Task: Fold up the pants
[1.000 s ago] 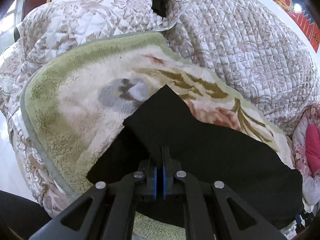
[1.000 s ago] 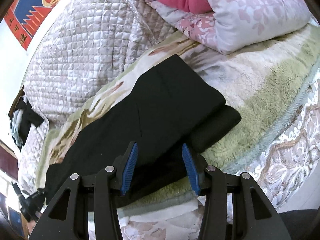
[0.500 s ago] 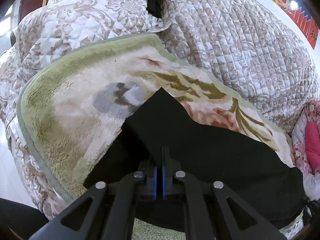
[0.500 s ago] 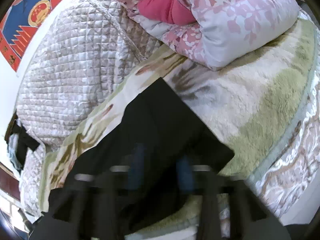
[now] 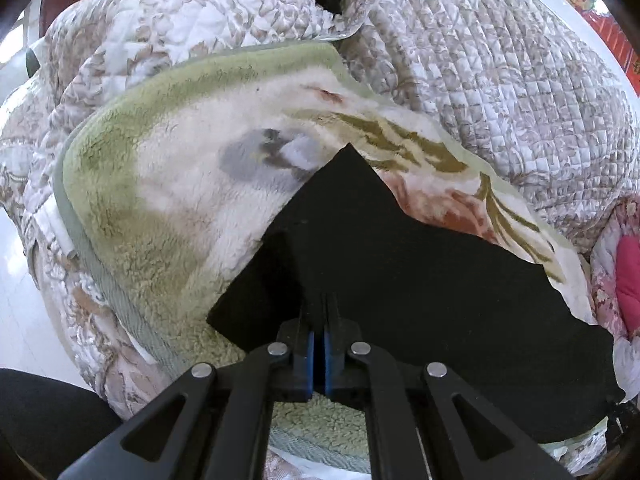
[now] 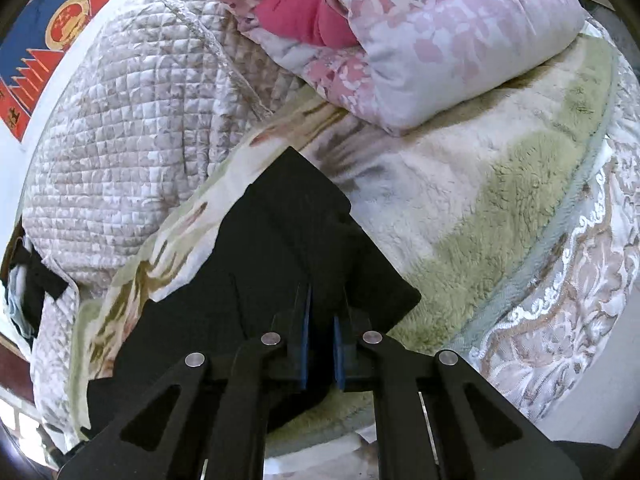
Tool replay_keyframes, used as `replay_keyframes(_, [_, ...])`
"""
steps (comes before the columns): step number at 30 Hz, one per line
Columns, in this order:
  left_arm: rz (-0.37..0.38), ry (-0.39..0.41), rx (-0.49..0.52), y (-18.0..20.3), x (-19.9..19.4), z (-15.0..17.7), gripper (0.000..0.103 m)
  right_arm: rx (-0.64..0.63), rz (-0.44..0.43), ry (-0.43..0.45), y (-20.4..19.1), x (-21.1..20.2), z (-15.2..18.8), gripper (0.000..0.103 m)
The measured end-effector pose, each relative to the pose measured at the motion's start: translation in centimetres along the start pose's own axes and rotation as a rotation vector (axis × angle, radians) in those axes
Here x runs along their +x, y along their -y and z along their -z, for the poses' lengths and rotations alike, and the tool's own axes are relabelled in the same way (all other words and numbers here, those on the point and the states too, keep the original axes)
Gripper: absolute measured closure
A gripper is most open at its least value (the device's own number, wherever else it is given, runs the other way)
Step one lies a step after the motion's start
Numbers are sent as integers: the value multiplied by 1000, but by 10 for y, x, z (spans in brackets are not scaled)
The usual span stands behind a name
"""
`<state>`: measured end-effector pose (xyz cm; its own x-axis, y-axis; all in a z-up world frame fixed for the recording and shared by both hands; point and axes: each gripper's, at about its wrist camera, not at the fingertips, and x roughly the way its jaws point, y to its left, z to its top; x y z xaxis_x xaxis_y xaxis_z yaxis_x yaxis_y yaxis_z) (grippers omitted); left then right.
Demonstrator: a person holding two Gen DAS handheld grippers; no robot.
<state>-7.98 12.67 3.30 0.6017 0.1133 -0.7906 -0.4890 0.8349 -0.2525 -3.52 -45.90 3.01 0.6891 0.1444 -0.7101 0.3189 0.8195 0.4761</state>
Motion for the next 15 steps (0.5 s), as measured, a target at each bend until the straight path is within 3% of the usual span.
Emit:
replay_keyframes(2, [-29,10,5,0,-4,1,94,-6,17,10,-2,-5,1,92])
replay_keyframes(4, [-51,28,-6,-3,-12,0,94,-27,61,43,-6,-16,2,81])
replay_keyframes(9, [-187,166,-20,-12,-41,-10,94,-99,165,217,-20,-48,-2,74])
replay_keyframes(12, [-152,203,40,4,-43,-20,94,-245,85,157,-48,-32,-7,74])
replay_keyframes(15, [-23,128,137,35,-27,-30,91,-409,22,29,-80,5,-8,74])
